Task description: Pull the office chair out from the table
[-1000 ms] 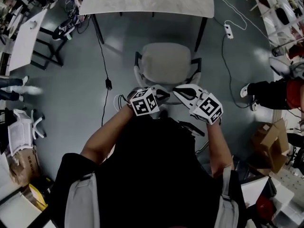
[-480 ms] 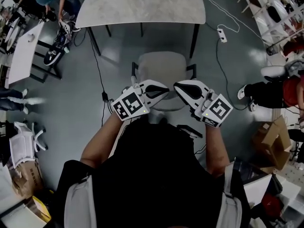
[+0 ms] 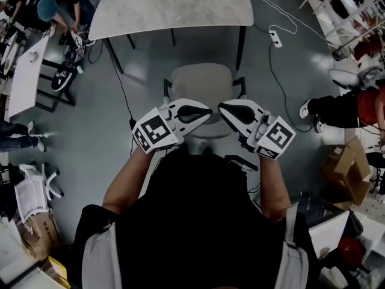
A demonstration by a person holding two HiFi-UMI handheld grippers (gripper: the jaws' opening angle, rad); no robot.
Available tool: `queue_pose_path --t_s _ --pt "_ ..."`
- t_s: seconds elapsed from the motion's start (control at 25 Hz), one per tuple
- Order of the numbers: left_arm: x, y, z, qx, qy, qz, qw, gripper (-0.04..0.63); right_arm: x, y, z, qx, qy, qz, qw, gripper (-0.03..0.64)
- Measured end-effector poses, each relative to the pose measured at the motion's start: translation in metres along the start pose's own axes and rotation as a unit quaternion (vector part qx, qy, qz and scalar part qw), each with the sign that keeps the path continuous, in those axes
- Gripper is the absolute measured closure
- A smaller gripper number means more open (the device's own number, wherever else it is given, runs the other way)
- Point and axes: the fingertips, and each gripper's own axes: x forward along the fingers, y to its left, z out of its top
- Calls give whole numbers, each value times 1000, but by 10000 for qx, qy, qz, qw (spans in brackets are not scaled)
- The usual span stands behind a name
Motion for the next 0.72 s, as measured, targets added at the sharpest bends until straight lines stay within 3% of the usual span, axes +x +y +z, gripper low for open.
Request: queue_pose_path --t_s 0.72 --pt "-15 3 -4 -31 -71 -48 10000 583 10 7 -8 205 -69 -139 9997 597"
